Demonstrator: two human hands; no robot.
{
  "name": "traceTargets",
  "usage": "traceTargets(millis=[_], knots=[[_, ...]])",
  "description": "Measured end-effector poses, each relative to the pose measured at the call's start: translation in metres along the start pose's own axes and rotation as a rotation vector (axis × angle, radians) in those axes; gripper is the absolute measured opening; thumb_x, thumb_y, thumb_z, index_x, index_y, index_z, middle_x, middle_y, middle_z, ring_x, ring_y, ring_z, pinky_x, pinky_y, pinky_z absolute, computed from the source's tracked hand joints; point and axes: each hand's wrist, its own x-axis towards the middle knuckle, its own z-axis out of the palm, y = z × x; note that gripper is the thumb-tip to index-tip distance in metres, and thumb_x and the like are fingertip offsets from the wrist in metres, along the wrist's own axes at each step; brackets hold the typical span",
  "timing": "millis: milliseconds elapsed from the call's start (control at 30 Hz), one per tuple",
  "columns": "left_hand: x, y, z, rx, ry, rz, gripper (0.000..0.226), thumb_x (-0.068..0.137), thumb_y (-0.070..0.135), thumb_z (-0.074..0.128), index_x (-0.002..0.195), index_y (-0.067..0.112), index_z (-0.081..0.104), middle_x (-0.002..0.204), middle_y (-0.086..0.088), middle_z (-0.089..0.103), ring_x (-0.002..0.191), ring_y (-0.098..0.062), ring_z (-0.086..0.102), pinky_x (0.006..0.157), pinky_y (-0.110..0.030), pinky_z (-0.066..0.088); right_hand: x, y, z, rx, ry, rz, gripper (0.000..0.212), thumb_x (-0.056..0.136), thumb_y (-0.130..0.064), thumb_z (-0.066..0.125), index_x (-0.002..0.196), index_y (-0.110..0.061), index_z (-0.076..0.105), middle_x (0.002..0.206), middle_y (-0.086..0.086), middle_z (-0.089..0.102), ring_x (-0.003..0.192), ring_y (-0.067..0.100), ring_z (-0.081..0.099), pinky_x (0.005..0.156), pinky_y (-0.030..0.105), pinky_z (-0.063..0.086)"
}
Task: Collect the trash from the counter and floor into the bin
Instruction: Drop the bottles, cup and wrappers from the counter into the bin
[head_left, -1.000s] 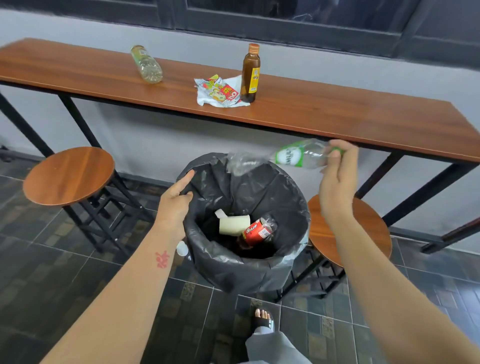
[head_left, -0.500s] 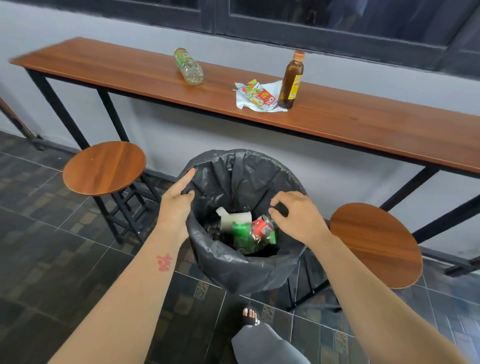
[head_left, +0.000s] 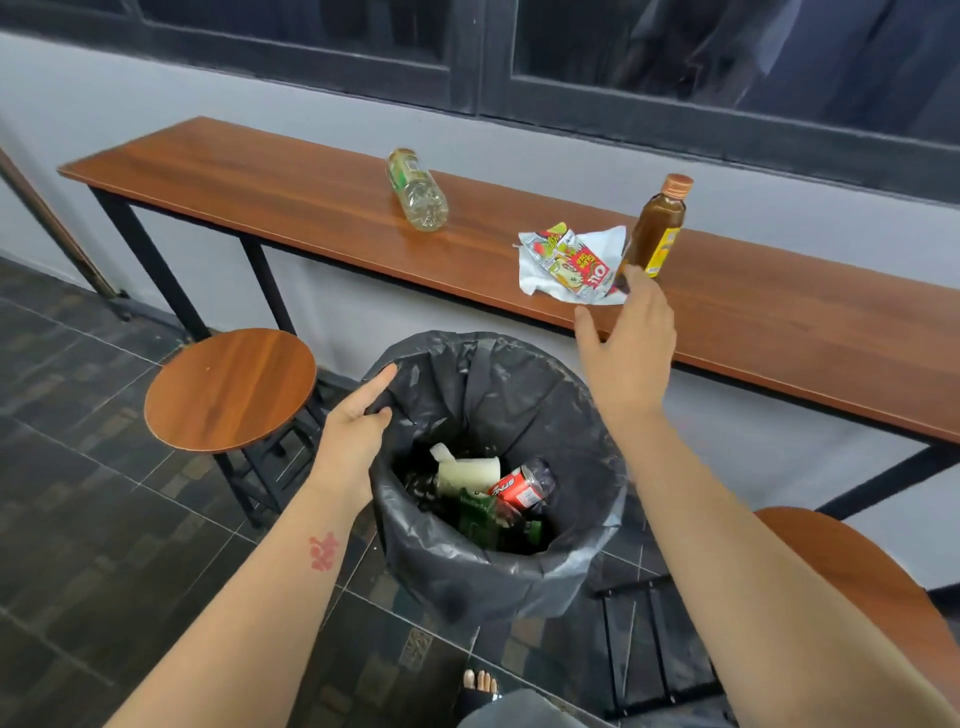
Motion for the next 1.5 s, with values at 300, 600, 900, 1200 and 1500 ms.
traceTargets(millis=[300,600,900,1200,1500], knots=[[0.049,0.019,0.017,-0.011,0.002,-0.008,0.051,0.102,-0.005,0.042,0.132,0.030,0.064,0.133,0.008,0.059,0.099,-0.004,0.061,0.079,-0.020,0.054,0.088,0.030,0.039,0.165,0.027,0.418,0.071,0.091,-0.038,0.062,0.147,-0.013,0.026,0.143,0.006,0.047,0.128,0.027,0.050,0.104,0.040,0.042],[0.066,0.021,0.019,0.008,-0.046,-0.073,0.049,0.103,0.000,0.044,0.126,0.036,0.068,0.133,0.007,0.063,0.112,-0.017,0.063,0.098,-0.039,0.053,0.086,0.030,0.031,0.241,0.109,0.449,0.050,0.092,-0.035,0.061,0.133,-0.016,0.040,0.127,0.001,0.059,0.113,0.020,0.059,0.085,0.024,0.038],[0.062,0.023,0.019,0.051,-0.073,-0.074,0.049,0.102,0.001,0.046,0.125,0.038,0.068,0.134,0.007,0.063,0.114,-0.015,0.062,0.104,-0.042,0.049,0.023,-0.012,0.009,0.306,-0.051,0.047,0.055,0.087,-0.033,0.068,0.133,-0.013,0.044,0.122,-0.002,0.052,0.109,0.009,0.050,0.088,0.016,0.039],[0.037,0.024,0.016,0.131,-0.087,0.017,0.050,0.102,0.000,0.048,0.133,0.038,0.062,0.150,0.010,0.047,0.142,-0.017,0.037,0.118,-0.040,0.030,-0.065,0.012,0.046,-0.244,-0.857,-0.266,0.056,0.092,-0.036,0.060,0.140,-0.023,0.036,0.131,0.001,0.047,0.120,0.023,0.050,0.096,0.039,0.049],[0.027,0.021,0.012,0.144,-0.098,0.039,0.049,0.102,0.003,0.049,0.130,0.040,0.062,0.152,0.011,0.044,0.143,-0.016,0.035,0.115,-0.038,0.030,-0.088,0.024,0.055,-0.379,-1.034,-0.287,0.059,0.091,-0.036,0.062,0.143,-0.025,0.036,0.142,-0.001,0.045,0.129,0.024,0.044,0.105,0.041,0.042]])
